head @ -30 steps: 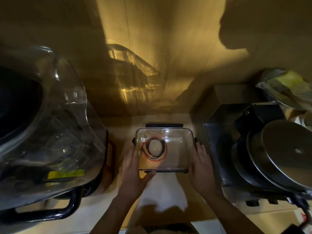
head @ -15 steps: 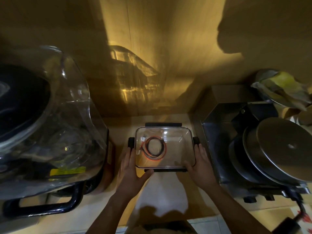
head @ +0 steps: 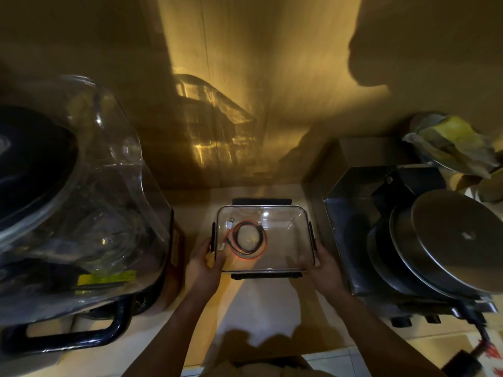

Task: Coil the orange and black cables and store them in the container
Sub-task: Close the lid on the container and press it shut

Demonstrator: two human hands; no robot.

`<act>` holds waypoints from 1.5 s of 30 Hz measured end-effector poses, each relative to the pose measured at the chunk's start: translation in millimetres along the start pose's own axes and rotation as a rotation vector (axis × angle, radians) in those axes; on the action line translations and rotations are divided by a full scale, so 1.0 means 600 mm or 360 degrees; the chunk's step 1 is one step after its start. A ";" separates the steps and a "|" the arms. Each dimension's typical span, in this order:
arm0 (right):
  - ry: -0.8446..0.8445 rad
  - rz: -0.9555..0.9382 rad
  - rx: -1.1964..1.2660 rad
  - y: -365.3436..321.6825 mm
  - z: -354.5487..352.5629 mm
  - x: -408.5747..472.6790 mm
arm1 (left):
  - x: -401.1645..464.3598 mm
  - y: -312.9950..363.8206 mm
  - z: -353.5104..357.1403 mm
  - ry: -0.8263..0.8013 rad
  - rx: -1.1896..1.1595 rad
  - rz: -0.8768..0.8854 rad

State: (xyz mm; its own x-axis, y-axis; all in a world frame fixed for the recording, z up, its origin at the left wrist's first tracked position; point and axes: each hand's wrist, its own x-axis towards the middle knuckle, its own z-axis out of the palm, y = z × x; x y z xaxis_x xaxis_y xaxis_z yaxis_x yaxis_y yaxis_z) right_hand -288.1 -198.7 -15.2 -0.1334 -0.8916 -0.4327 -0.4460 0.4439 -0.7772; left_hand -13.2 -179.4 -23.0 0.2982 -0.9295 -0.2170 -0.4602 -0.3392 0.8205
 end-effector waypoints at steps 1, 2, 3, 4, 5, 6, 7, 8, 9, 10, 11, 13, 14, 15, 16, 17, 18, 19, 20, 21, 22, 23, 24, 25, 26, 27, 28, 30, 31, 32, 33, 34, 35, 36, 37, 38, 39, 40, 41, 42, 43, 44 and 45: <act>-0.0007 0.0012 0.0054 0.005 0.000 -0.001 | -0.001 -0.002 0.000 -0.0001 -0.0010 -0.0036; -0.0009 0.0023 0.0100 0.009 0.000 -0.002 | -0.002 -0.002 0.000 0.0000 -0.0026 -0.0066; -0.0009 0.0029 0.0136 0.012 0.000 -0.003 | -0.005 -0.001 0.000 0.0004 -0.0049 -0.0090; -0.0007 0.0029 0.0166 0.014 -0.001 -0.002 | -0.007 0.003 -0.001 0.0005 -0.0071 -0.0114; -0.0009 0.0031 0.0189 0.014 -0.001 -0.002 | -0.009 0.005 -0.001 0.0011 -0.0099 -0.0115; -0.0009 0.0030 0.0202 0.013 0.000 -0.002 | -0.010 0.006 -0.001 0.0013 -0.0114 -0.0110; -0.0008 0.0028 0.0208 0.012 0.000 -0.002 | -0.011 0.006 -0.001 0.0007 -0.0128 -0.0103; -0.0009 0.0025 0.0206 0.012 -0.001 -0.001 | -0.012 0.006 -0.001 0.0000 -0.0141 -0.0088; -0.0008 0.0011 0.0208 0.011 -0.002 -0.001 | -0.013 0.008 -0.002 -0.0004 -0.0160 -0.0071; -0.0005 0.0006 0.0200 0.011 -0.003 0.000 | -0.013 0.008 -0.001 -0.0009 -0.0183 -0.0066; -0.0007 0.0001 0.0197 0.013 -0.003 0.001 | -0.012 0.007 -0.001 -0.0017 -0.0207 -0.0083; -0.0012 0.0007 0.0192 0.017 -0.003 0.004 | -0.007 0.006 0.000 -0.0048 -0.0232 -0.0153; -0.0012 0.0006 0.0187 0.018 -0.003 0.006 | -0.005 0.004 0.001 -0.0063 -0.0245 -0.0180; -0.0019 -0.0011 0.0191 0.019 -0.003 0.008 | -0.003 -0.001 0.003 -0.0075 -0.0262 -0.0195; -0.0028 -0.0015 0.0192 0.020 -0.004 0.010 | -0.001 -0.004 0.004 -0.0081 -0.0279 -0.0202; -0.0041 -0.0015 0.0199 0.021 -0.004 0.011 | -0.001 -0.005 0.005 -0.0080 -0.0289 -0.0208; -0.0048 0.0003 0.0201 0.020 -0.005 0.011 | -0.002 -0.005 0.006 -0.0076 -0.0285 -0.0213; -0.0056 0.0010 0.0219 0.019 -0.006 0.011 | -0.002 -0.003 0.007 -0.0072 -0.0277 -0.0218; -0.0058 0.0008 0.0218 0.019 -0.007 0.012 | -0.003 -0.001 0.007 -0.0074 -0.0268 -0.0212; -0.0052 -0.0005 0.0213 0.017 -0.006 0.012 | -0.004 0.002 0.007 -0.0080 -0.0255 -0.0203; -0.0040 -0.0015 0.0181 0.014 -0.006 0.012 | -0.005 0.003 0.006 -0.0088 -0.0219 -0.0169; -0.0027 -0.0022 0.0143 0.011 -0.005 0.011 | -0.007 0.000 0.007 -0.0076 -0.0139 -0.0096; -0.0007 -0.0028 0.0093 0.008 -0.003 0.010 | -0.007 -0.003 0.007 -0.0041 -0.0035 0.0030; 0.0022 -0.0079 0.0015 0.005 -0.001 0.009 | -0.006 -0.009 0.010 -0.0014 0.0075 0.0147; 0.0063 -0.0163 -0.0076 0.005 0.001 0.009 | -0.006 -0.014 0.013 -0.0001 0.0153 0.0234; 0.0083 -0.0249 -0.0185 0.008 0.003 0.012 | -0.007 -0.016 0.016 -0.0004 0.0187 0.0285; 0.0060 -0.0308 -0.0291 0.010 0.005 0.013 | -0.008 -0.016 0.020 -0.0037 0.0199 0.0338; -0.0064 -0.0372 -0.0458 0.013 0.009 0.013 | -0.011 -0.014 0.026 -0.0182 0.0224 0.0461; -0.0103 -0.0395 -0.0527 0.012 0.010 0.011 | -0.012 -0.018 0.029 -0.0248 0.0229 0.0493; -0.0119 -0.0408 -0.0589 0.011 0.010 0.008 | -0.014 -0.019 0.029 -0.0305 0.0236 0.0497; -0.0118 -0.0427 -0.0640 0.012 0.009 0.006 | -0.014 -0.022 0.029 -0.0349 0.0254 0.0486; -0.0128 -0.0428 -0.0689 0.013 0.008 0.005 | -0.015 -0.022 0.028 -0.0382 0.0288 0.0485; -0.0144 -0.0419 -0.0730 0.014 0.006 0.004 | -0.015 -0.025 0.028 -0.0405 0.0327 0.0494; -0.0156 -0.0410 -0.0755 0.015 0.004 0.003 | -0.015 -0.025 0.027 -0.0418 0.0365 0.0516; -0.0158 -0.0407 -0.0776 0.016 0.003 0.004 | -0.015 -0.027 0.027 -0.0423 0.0393 0.0533; -0.0157 -0.0408 -0.0786 0.016 0.004 0.004 | -0.014 -0.028 0.026 -0.0422 0.0416 0.0538; -0.0154 -0.0404 -0.0785 0.014 0.004 0.002 | -0.013 -0.029 0.025 -0.0415 0.0438 0.0535; -0.0150 -0.0401 -0.0781 0.014 0.006 0.001 | -0.012 -0.028 0.024 -0.0407 0.0464 0.0539; -0.0142 -0.0394 -0.0779 0.014 0.008 0.000 | -0.013 -0.028 0.023 -0.0399 0.0491 0.0547; -0.0132 -0.0386 -0.0780 0.014 0.009 -0.001 | -0.014 -0.027 0.023 -0.0391 0.0523 0.0555; -0.0122 -0.0385 -0.0788 0.015 0.009 -0.002 | -0.015 -0.026 0.024 -0.0382 0.0554 0.0562; -0.0113 -0.0385 -0.0802 0.015 0.011 -0.003 | -0.016 -0.025 0.023 -0.0373 0.0586 0.0566; -0.0104 -0.0387 -0.0816 0.015 0.012 -0.002 | -0.016 -0.023 0.023 -0.0362 0.0609 0.0565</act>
State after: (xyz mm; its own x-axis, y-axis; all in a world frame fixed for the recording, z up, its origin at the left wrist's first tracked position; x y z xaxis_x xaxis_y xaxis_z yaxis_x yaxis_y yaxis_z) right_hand -285.7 -192.8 -25.2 0.0748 -0.9481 -0.3092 -0.8318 0.1117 -0.5437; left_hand -21.3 -167.5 -39.7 -0.0983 -0.9895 -0.1061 -0.7823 0.0109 0.6228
